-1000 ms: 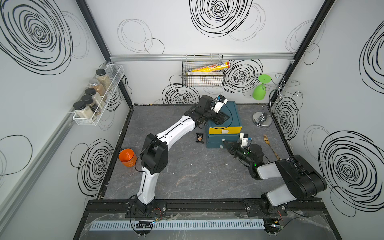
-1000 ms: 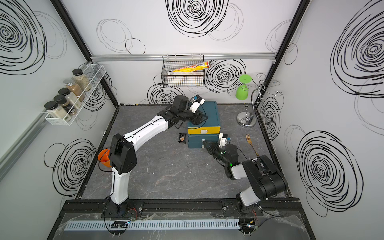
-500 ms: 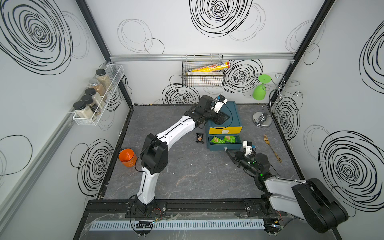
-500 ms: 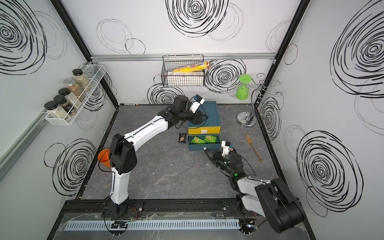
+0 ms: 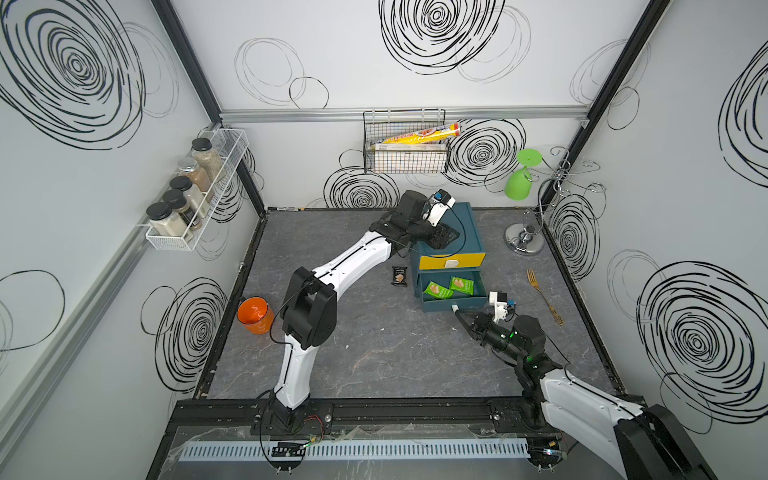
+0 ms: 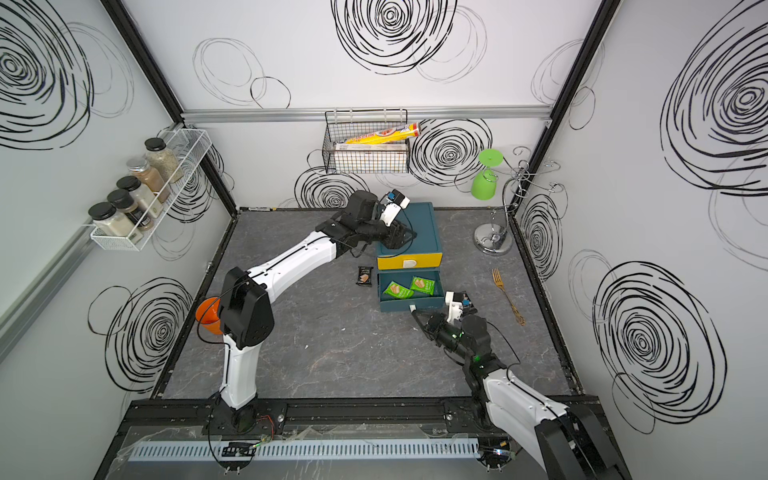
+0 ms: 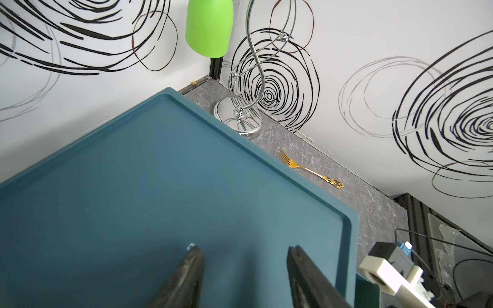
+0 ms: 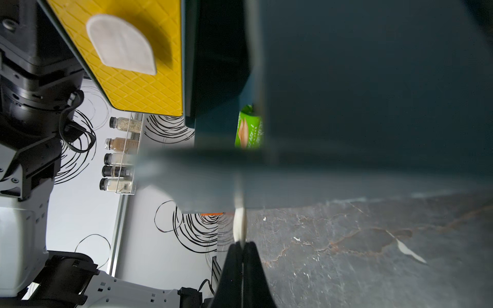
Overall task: Take the cookies out of the drawer
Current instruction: Open the drawer in the storage box.
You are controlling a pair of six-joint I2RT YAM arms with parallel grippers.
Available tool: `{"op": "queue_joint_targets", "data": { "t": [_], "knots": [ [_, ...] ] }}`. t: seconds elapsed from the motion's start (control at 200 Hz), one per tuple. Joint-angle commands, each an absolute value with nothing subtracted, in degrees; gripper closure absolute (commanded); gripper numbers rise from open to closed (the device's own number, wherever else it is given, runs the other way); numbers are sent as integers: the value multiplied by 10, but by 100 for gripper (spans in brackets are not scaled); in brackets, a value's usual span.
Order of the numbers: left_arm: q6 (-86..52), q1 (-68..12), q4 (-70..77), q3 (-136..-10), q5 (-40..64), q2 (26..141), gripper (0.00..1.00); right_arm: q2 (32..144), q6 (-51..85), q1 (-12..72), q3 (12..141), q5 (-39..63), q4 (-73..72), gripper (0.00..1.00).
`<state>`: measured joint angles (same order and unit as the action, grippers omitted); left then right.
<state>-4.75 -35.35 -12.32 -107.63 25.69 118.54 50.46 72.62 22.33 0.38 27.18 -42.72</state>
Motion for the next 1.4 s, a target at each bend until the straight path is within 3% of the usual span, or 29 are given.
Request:
{"op": "queue_joint_targets", "data": {
  "t": [0.0, 1.086, 1.147, 1.222, 1.337, 1.397],
  "knots": [
    [-54, -347, -160, -1064, 236, 1205, 43, 481, 717, 228, -10, 276, -400, 100],
    [-58, -350, -158, -1071, 237, 1216, 40, 394, 749, 286, -34, 253, -321, 100],
    [-60, -350, -159, -1071, 234, 1215, 38, 389, 737, 286, -22, 254, -295, 79],
    [-62, -350, -158, -1071, 237, 1215, 36, 381, 717, 286, -5, 257, -262, 63],
    [-64, -350, -156, -1071, 241, 1215, 35, 364, 699, 286, 13, 260, -218, 45],
    [-64, -349, -155, -1071, 242, 1215, 35, 353, 694, 286, 16, 261, -201, 43]
  ]
}}
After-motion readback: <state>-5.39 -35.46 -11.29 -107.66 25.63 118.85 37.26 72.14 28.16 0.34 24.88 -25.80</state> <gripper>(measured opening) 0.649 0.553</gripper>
